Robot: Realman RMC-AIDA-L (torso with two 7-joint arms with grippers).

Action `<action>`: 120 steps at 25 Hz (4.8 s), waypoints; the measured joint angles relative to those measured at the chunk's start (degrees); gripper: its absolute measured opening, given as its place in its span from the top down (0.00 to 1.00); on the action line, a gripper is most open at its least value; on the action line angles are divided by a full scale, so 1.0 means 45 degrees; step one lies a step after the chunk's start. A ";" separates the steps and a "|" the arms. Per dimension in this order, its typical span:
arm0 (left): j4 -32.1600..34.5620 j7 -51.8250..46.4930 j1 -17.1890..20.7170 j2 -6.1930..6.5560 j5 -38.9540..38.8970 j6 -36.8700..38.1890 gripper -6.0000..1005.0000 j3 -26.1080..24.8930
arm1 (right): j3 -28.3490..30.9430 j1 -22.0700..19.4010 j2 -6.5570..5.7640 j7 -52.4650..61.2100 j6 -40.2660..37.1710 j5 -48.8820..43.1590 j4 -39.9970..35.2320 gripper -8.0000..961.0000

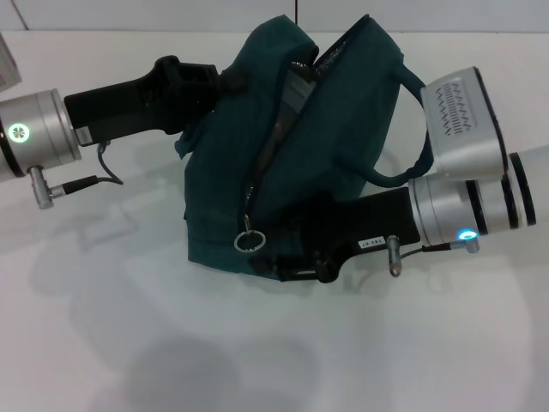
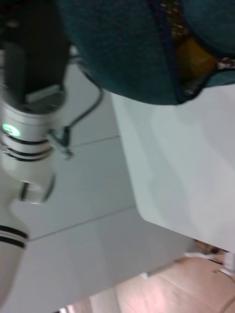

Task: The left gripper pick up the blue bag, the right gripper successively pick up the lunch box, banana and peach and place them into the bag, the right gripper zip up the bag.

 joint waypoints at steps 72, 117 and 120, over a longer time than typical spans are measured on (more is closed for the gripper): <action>0.0159 0.3946 0.0665 -0.0038 -0.1451 0.0293 0.83 -0.0237 | 0.2139 -0.2509 -0.0078 -0.2142 -0.2427 0.1394 -0.1368 0.98; -0.3116 1.5106 0.2934 -0.1215 -0.0788 0.1302 0.29 -0.0413 | 0.3400 -0.0789 0.0001 -0.2668 -0.1465 0.2928 -0.0350 0.98; -0.3093 1.5195 0.2926 -0.1259 -0.0798 0.1268 0.29 -0.0401 | 0.3189 -0.0598 0.0001 -0.2670 -0.1314 0.3054 -0.0350 0.98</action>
